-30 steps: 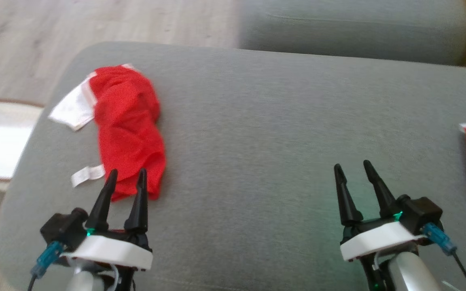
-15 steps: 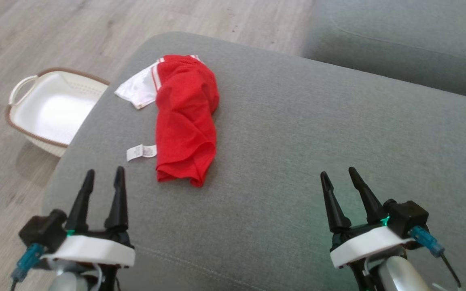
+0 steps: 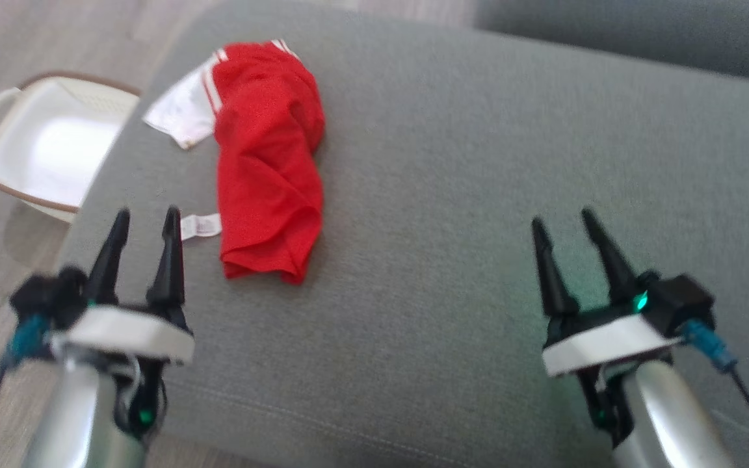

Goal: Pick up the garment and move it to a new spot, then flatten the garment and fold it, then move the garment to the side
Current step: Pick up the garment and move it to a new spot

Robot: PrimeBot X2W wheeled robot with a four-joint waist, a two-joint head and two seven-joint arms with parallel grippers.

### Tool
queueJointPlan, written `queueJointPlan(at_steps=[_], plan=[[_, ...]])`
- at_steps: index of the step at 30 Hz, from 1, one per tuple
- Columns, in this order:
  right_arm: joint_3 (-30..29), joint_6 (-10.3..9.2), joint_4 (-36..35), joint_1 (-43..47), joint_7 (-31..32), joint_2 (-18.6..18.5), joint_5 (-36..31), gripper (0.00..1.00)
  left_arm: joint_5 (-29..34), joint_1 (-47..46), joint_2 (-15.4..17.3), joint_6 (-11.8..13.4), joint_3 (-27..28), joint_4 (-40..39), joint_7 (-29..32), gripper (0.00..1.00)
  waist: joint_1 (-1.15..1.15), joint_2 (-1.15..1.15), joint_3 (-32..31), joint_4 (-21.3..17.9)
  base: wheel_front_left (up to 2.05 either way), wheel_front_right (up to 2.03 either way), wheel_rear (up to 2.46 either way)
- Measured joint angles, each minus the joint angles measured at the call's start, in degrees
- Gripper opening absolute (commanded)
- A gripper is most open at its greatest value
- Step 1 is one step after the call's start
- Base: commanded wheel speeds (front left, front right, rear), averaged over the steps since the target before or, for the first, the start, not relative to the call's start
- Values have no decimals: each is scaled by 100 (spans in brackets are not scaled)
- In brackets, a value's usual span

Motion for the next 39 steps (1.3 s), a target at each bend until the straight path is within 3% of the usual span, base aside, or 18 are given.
queueJointPlan(at_steps=[3,9,14,18,19,20,21,29,34,39], plan=[[-116,0,-224,-147,0,-1,-144,100,-199,-606,456,-30,-463,564,93,100,0,0,293,-127,0,0,0],[-246,0,-559,-366,0,-3,-322,100,-744,-1991,1189,-37,-1318,1526,838,100,1,0,884,-402,0,0,0],[-279,0,-810,-603,-1,-10,-372,100,-1167,-2755,1533,-43,-2031,2268,1372,100,1,0,1306,-649,0,0,0],[-327,0,-856,-647,-1,-13,-461,100,-1626,-3036,1624,-43,-2505,2665,1590,100,1,0,1550,-828,0,0,0],[-339,0,-857,-647,-2,-14,-464,100,-1744,-3094,1636,-43,-2613,2741,1631,80,1,0,1596,-870,0,0,0],[-350,0,-857,-647,-1,-15,-464,100,-1844,-3144,1663,-43,-2742,2793,1637,29,1,0,1631,-906,0,0,0],[-357,0,-858,-647,-2,-16,-464,100,-2132,-3207,1751,-45,-2963,2788,1630,0,0,0,1672,-973,0,0,0],[-370,0,-839,-643,-2,-16,-420,100,-2710,-3249,2008,-44,-3445,2830,767,0,-1,0,1435,-1025,0,0,0],[-335,0,-766,-628,-2,-16,-256,100,-2988,-3248,2115,-44,-3429,2613,149,0,-1,0,1104,-1066,0,0,0],[-308,0,-683,-465,-9,-15,-108,100,-3029,-3155,2138,-44,-3063,2125,45,0,-1,0,723,-1114,0,0,0]])
